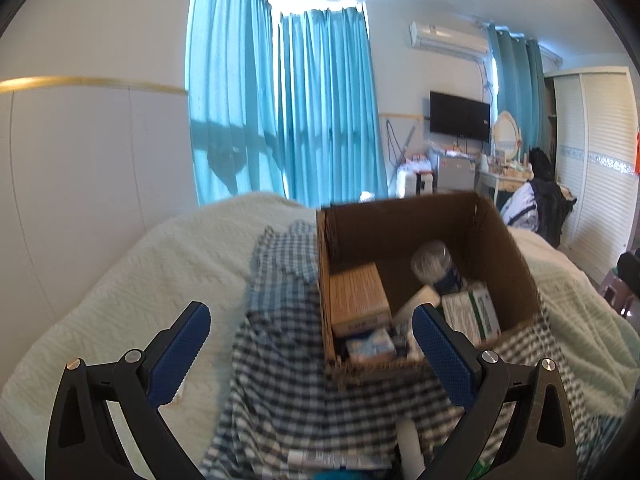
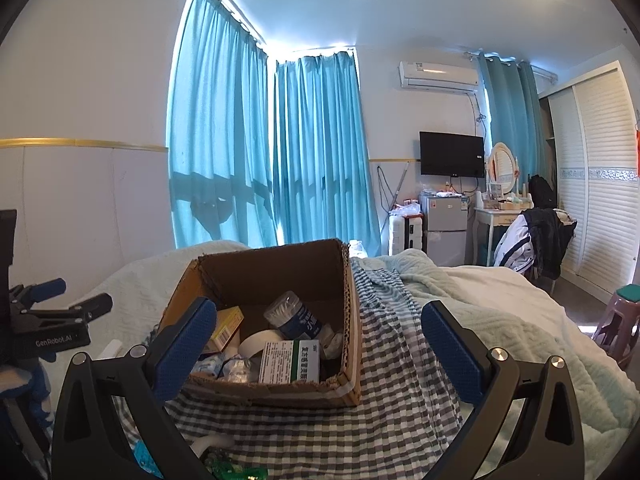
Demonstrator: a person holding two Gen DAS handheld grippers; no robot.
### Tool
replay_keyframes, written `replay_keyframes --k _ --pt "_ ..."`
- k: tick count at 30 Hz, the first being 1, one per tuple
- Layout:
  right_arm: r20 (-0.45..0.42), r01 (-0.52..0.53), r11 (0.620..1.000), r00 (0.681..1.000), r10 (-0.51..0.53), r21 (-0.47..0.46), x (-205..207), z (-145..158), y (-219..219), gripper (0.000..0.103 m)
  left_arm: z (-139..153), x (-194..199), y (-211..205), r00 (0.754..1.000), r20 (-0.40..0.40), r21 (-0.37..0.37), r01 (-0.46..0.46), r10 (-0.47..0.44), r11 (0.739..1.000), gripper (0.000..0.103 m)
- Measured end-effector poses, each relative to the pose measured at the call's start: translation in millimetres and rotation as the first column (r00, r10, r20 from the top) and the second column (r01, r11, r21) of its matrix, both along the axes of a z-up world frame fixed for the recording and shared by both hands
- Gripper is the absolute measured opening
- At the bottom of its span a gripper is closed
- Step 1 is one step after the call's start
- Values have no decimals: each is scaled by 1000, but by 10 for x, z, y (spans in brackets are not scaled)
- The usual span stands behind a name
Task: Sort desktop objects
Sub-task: 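Move both grippers back toward the remaining items beside the box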
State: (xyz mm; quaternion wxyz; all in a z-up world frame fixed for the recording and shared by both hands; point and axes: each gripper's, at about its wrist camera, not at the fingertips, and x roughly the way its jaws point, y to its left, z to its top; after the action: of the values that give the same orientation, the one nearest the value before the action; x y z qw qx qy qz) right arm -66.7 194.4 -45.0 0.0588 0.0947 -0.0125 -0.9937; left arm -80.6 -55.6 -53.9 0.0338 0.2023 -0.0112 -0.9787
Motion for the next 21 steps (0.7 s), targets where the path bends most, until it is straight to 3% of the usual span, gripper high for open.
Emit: replay_keyframes --k 8,16,21 --pt "109 -52 999 993 51 7 48 -272 -106 103 -385 -67 -62 982 187 49 21 -29 999 103" --pt "217 -96 995 972 90 16 -8 -558 -214 103 -707 -1 2 952 302 53 29 -43 998 103" --pt "306 -117 993 946 107 14 -123 -729 -276 103 -910 -78 -2 919 387 96 44 -78 994 92"
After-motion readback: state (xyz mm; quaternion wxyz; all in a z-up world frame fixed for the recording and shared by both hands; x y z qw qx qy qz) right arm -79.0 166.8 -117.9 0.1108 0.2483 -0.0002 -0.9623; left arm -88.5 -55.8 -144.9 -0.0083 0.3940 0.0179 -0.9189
